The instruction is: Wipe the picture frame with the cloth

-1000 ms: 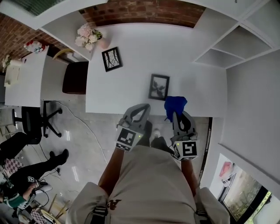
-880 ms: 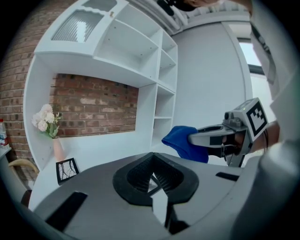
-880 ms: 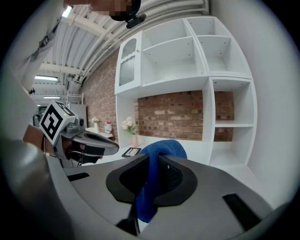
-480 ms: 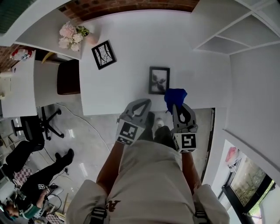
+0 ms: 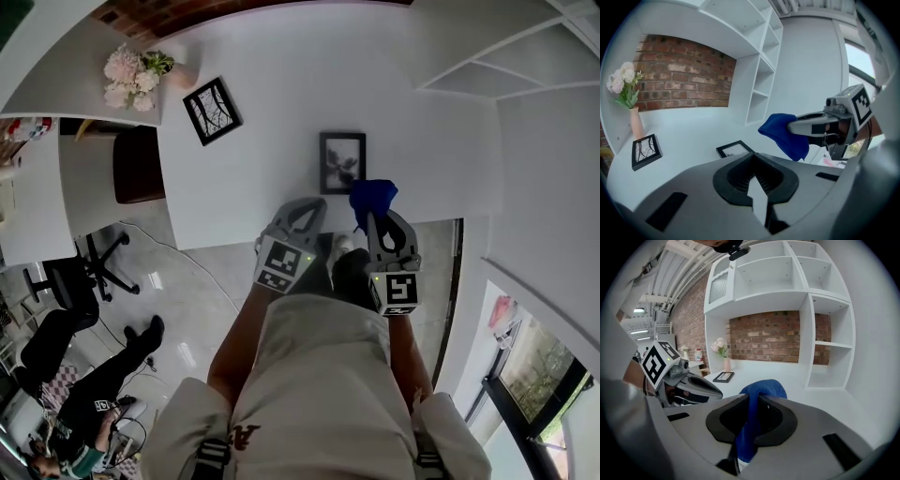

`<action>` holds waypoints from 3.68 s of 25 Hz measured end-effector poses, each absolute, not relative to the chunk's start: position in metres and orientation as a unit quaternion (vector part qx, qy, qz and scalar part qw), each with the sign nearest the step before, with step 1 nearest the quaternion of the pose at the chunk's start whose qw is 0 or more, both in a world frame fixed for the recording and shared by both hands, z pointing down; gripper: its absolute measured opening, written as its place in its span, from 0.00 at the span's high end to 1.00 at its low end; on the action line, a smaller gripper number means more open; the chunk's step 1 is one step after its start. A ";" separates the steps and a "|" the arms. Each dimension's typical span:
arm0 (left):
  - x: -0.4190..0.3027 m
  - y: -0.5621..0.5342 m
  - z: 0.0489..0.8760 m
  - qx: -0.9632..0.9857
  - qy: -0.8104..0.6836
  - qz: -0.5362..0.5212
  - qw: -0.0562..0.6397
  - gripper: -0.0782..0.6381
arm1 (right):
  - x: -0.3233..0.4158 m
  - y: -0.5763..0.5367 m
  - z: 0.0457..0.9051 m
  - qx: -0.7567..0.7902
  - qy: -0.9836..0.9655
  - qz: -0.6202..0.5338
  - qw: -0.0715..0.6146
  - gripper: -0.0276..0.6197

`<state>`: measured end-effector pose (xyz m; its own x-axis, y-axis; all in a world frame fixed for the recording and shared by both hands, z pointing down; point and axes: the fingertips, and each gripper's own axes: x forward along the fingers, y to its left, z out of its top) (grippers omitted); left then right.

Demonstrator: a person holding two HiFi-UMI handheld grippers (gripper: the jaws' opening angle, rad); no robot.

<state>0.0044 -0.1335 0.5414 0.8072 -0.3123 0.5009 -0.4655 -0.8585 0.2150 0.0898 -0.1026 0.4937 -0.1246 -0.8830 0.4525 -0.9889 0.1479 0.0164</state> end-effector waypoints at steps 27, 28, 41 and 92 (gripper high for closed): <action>0.017 -0.144 0.618 0.913 -0.195 0.299 0.196 0.89 | 0.064 -0.140 0.547 0.586 -0.759 0.160 0.234 0.91; 0.017 -0.144 0.620 0.913 -0.195 0.301 0.197 0.89 | 0.063 -0.142 0.549 0.583 -0.761 0.161 0.234 0.91; 0.020 -0.147 0.633 0.899 -0.210 0.319 0.212 0.89 | 0.043 -0.162 0.561 0.545 -0.789 0.167 0.230 0.91; 0.017 -0.150 0.634 0.884 -0.251 0.320 0.231 0.89 | 0.136 -0.145 0.608 0.594 -0.717 0.183 0.315 0.91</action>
